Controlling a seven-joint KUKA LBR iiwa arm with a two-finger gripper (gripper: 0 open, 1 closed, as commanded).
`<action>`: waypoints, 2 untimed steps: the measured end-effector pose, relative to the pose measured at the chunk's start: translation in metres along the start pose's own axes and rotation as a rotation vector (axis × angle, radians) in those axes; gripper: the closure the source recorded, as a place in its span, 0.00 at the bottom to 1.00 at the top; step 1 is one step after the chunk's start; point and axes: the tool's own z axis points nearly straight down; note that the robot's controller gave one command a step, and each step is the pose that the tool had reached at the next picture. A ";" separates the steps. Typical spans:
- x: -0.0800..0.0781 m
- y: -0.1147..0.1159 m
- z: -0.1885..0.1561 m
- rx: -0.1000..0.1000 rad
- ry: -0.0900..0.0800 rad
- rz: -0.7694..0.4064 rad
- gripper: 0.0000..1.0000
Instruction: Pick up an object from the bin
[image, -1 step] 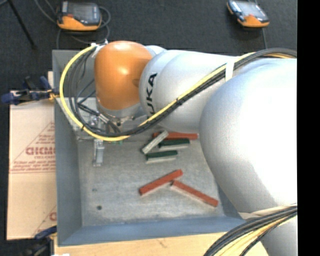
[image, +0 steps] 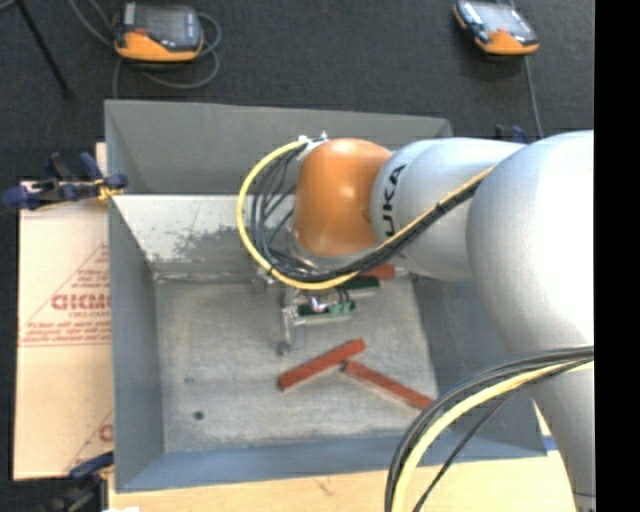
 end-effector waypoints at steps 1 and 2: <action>0.037 -0.069 -0.031 0.006 0.002 -0.193 0.00; 0.073 -0.050 -0.030 -0.001 0.002 -0.242 0.00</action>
Offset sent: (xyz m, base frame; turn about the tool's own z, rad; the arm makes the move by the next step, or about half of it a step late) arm -0.0213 -0.0716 0.0289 -0.1984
